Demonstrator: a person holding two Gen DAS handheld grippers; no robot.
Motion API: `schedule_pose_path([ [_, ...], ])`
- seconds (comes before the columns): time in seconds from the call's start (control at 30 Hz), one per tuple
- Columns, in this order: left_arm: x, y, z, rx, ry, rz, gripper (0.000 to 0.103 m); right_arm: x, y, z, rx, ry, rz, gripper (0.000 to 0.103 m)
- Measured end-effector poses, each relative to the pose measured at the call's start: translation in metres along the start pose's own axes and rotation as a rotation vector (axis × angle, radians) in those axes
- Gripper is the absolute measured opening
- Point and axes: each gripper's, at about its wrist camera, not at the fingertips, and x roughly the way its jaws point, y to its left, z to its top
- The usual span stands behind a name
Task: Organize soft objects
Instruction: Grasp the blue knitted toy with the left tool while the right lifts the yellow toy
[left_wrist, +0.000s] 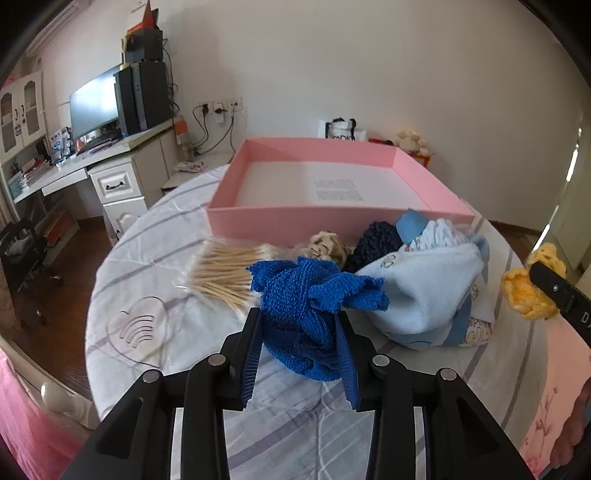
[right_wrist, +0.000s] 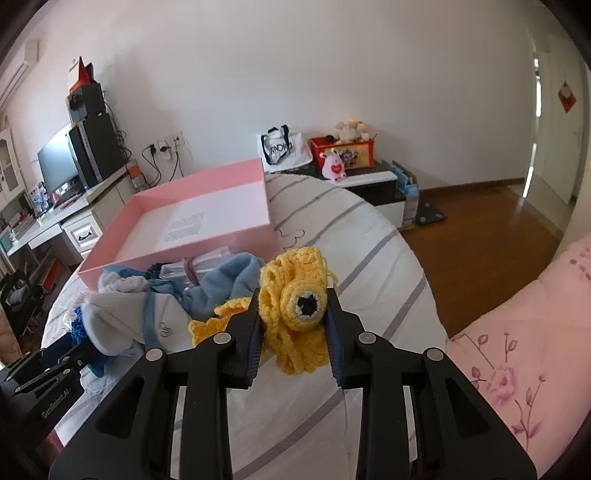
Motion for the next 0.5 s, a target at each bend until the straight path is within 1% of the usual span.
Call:
schedule_pose_path([
  [0.27, -0.029, 0.008, -0.002, -0.020, -0.050, 0.024, 0.035, -0.025, 0.012, 0.004, -0.024, -0.047, 0.031, 0.028],
  [0.5, -0.064, 0.012, -0.007, -0.027, -0.119, 0.046, 0.035, -0.054, 0.026, 0.007, -0.051, -0.102, 0.067, 0.028],
])
